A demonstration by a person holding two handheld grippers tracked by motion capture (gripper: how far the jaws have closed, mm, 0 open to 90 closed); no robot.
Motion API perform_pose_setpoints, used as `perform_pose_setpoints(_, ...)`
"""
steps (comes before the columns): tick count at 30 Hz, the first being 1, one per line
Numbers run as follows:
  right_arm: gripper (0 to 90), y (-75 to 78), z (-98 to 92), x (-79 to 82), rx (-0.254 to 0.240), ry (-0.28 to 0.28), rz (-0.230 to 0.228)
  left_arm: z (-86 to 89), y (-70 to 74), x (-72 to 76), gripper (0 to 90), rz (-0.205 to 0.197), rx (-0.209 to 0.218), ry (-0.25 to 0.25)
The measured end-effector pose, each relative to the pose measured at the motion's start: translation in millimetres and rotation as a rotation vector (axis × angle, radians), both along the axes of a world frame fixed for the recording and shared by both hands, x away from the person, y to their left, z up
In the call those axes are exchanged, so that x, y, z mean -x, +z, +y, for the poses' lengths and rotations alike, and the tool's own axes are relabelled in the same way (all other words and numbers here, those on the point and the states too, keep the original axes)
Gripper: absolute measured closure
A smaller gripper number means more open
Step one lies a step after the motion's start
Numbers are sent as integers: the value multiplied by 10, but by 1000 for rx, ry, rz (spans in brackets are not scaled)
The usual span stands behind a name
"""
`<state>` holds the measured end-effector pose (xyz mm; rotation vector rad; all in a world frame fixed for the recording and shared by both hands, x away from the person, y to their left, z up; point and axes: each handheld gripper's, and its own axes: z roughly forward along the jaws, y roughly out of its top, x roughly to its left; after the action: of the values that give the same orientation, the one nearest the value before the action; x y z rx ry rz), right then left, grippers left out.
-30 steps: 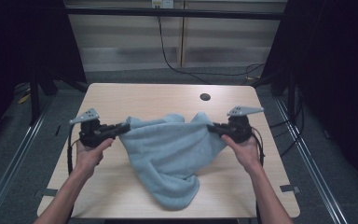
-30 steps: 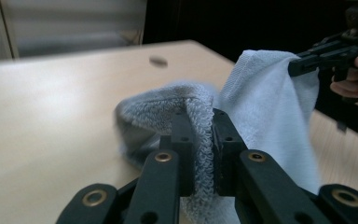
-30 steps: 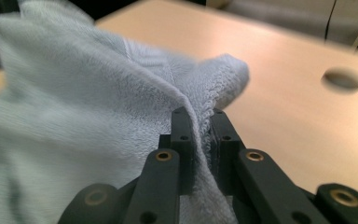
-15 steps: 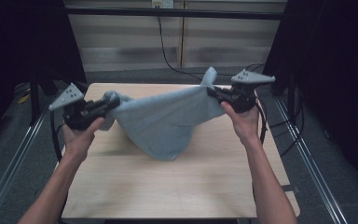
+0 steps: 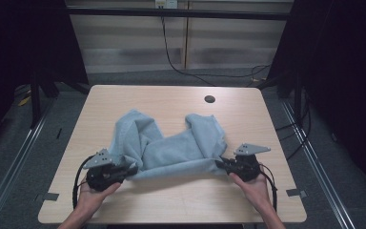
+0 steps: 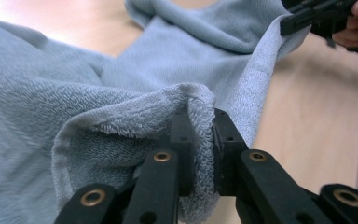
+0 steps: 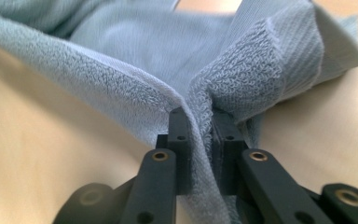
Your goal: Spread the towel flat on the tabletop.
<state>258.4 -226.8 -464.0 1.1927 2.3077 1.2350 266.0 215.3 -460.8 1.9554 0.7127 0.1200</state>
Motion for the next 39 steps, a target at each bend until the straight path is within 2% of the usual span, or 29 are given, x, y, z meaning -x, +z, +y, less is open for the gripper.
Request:
perform_pose_setpoints(2,660,18,-46,142,-15,5,6,16,2,56,766,0,11,-16)
perform_pose_setpoints(3,619,47,-76,187,-26,1,6,59,38,78,742,6,37,-27)
perform_pose_setpoints(4,576,86,-108,232,-35,-11,-5,59,38,78,715,6,37,-27)
perform_pose_setpoints(5,543,129,-141,268,-50,-18,-20,91,61,82,702,3,55,-25)
perform_pose_setpoints(6,543,129,-141,268,-50,-18,-20,120,83,80,702,10,72,-25)
perform_pose_setpoints(8,507,205,-220,300,-79,-38,-33,179,112,67,670,-4,81,-12)
perform_pose_setpoints(9,481,236,-267,291,-91,-50,-41,204,120,53,654,8,93,-6)
perform_pose_setpoints(10,452,298,-348,255,-112,-87,-55,231,126,39,634,3,90,4)
perform_pose_setpoints(11,452,298,-348,255,-112,-87,-55,257,133,36,634,2,100,16)
perform_pose_setpoints(13,450,354,-419,215,-142,-111,-85,308,142,16,603,3,118,33)
perform_pose_setpoints(14,443,340,-425,112,-132,-107,-55,325,140,0,584,3,124,42)
perform_pose_setpoints(16,439,311,-406,65,-120,-103,-42,338,134,-43,577,6,118,52)
perform_pose_setpoints(18,417,213,-315,-68,-85,-82,-1,323,114,-126,565,6,100,63)
perform_pose_setpoints(19,402,114,-207,-224,-45,-63,28,310,106,-165,567,7,97,67)
perform_pose_setpoints(20,402,71,-162,-304,-21,-63,39,296,98,-223,572,6,88,71)
perform_pose_setpoints(21,397,71,-162,-304,-21,-63,39,281,90,-290,572,7,89,79)
perform_pose_setpoints(22,393,-42,-133,-510,23,-75,71,264,87,-381,587,10,87,84)
perform_pose_setpoints(23,393,-78,-142,-567,39,-94,73,259,90,-431,594,-2,76,96)
perform_pose_setpoints(24,394,-124,-172,-626,52,-114,73,258,90,-493,602,-2,86,113)
perform_pose_setpoints(26,381,-221,-254,-706,64,-137,106,271,102,-595,600,8,105,120)
perform_pose_setpoints(27,370,-264,-287,-718,70,-142,117,265,69,-664,595,12,96,137)
perform_pose_setpoints(28,370,-264,-287,-718,70,-142,117,265,69,-664,589,12,96,137)
perform_pose_setpoints(29,364,-300,-309,-720,78,-143,130,245,11,-706,589,24,58,136)
perform_pose_setpoints(31,360,-336,-333,-690,76,-138,123,197,-120,-735,573,41,9,133)
perform_pose_setpoints(33,364,-355,-319,-663,85,-135,116,167,-235,-748,557,58,-28,122)
perform_pose_setpoints(34,374,-371,-299,-649,103,-124,115,154,-294,-749,554,62,-60,122)
perform_pose_setpoints(36,469,-384,-252,-610,167,-118,68,160,-380,-738,559,68,-70,125)
perform_pose_setpoints(37,595,-386,-238,-599,175,-108,50,156,-415,-733,574,78,-83,119)
perform_pose_setpoints(39,801,-377,-221,-588,163,-103,54,171,-450,-716,584,77,-99,117)
